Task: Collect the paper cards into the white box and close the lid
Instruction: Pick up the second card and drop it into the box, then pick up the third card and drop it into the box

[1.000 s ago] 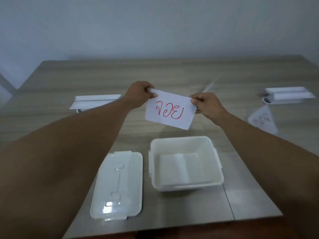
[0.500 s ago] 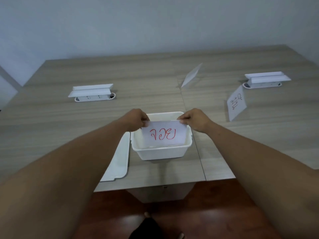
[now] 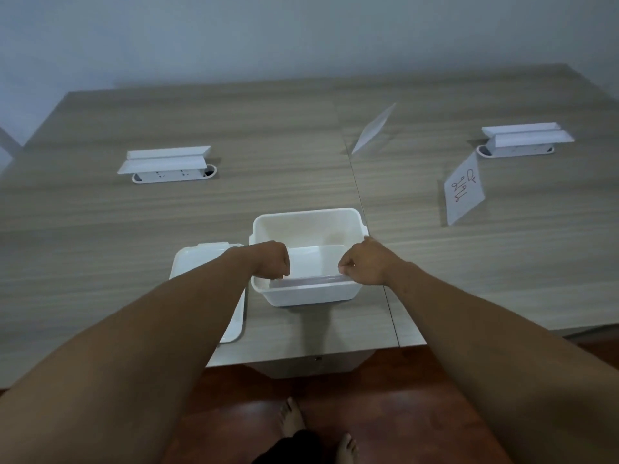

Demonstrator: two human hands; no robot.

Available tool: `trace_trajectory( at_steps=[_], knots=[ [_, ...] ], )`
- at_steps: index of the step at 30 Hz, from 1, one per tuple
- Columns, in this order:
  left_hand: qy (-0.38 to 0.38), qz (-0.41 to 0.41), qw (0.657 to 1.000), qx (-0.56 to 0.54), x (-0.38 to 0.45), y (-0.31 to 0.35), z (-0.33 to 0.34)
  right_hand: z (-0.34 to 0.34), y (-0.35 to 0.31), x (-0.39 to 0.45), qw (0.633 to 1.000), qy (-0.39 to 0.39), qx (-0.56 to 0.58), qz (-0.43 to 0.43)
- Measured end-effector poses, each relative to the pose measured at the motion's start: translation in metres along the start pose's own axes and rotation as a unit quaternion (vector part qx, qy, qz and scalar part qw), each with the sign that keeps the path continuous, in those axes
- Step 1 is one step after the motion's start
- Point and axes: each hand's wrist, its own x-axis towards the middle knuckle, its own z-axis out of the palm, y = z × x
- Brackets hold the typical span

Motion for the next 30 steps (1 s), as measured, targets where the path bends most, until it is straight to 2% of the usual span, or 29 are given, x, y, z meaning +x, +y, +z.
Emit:
trace_trajectory(
  at_steps=[5,9,13,18,21,27,30],
  knots=[
    [0.050,0.002,0.998,0.034,0.027,0.014,-0.042,-0.038,0.019,-0.002,0.995,0.073,0.049,0.049],
    [0.092,0.058,0.994,0.005,0.053,0.041,-0.074,-0.074,0.050,-0.009,0.978,0.166,0.080,0.093],
    [0.135,0.116,0.984,-0.005,0.083,0.082,-0.099,-0.101,0.092,-0.016,0.963,0.204,0.083,0.154],
    [0.154,0.167,0.974,0.022,0.126,0.148,-0.125,-0.122,0.157,-0.021,0.936,0.218,0.070,0.268],
    [0.144,0.175,0.973,0.035,0.158,0.191,-0.133,-0.129,0.200,-0.015,0.928,0.212,0.067,0.300],
    [0.101,0.145,0.983,0.058,0.226,0.260,-0.132,-0.136,0.275,0.016,0.914,0.213,0.099,0.331],
    [0.077,0.122,0.985,0.092,0.264,0.289,-0.125,-0.132,0.305,0.037,0.896,0.198,0.180,0.355]
  ],
)
